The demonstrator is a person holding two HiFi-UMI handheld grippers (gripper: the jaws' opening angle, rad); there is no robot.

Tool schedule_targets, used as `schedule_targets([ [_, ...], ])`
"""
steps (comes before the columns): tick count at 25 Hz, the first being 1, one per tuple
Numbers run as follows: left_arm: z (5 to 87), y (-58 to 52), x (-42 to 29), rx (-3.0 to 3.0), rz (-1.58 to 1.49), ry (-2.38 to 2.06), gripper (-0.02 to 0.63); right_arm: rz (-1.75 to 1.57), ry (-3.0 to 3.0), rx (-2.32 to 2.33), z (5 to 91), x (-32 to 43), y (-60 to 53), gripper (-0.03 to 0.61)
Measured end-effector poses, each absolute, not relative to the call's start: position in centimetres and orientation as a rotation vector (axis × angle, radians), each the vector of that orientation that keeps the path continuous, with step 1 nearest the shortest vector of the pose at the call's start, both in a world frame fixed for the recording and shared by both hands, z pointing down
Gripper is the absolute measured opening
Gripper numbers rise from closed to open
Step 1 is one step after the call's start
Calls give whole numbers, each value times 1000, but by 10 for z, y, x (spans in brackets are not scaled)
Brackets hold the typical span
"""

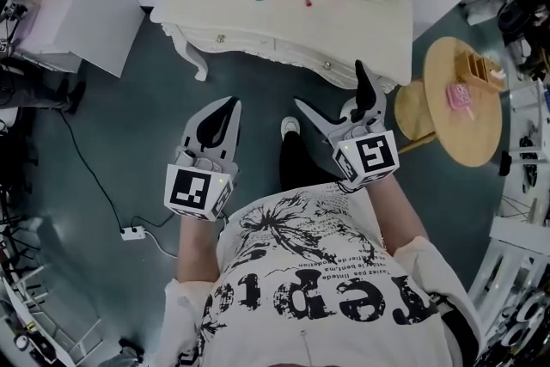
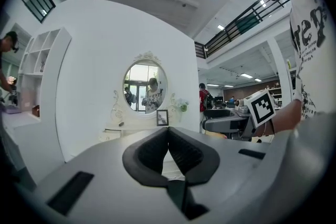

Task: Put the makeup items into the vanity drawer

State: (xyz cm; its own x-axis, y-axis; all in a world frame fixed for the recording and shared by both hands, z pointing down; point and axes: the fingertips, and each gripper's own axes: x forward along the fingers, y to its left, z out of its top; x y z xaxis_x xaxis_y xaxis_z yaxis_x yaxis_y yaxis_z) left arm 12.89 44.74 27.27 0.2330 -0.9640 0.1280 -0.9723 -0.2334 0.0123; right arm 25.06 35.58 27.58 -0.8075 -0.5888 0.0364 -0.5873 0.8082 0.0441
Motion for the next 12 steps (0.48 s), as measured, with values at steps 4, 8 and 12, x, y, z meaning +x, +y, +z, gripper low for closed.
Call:
schedule_targets([
  [4,268,378,108,2366,184,-1936,12,-22,-2956,904,278,224,281,572],
  [8,259,294,89,2361,195,-1960,12,15,-2957,875,275,201,192,571],
  [12,258,215,74,2342,198,-1978,12,33,-2927,852,280,186,112,571],
])
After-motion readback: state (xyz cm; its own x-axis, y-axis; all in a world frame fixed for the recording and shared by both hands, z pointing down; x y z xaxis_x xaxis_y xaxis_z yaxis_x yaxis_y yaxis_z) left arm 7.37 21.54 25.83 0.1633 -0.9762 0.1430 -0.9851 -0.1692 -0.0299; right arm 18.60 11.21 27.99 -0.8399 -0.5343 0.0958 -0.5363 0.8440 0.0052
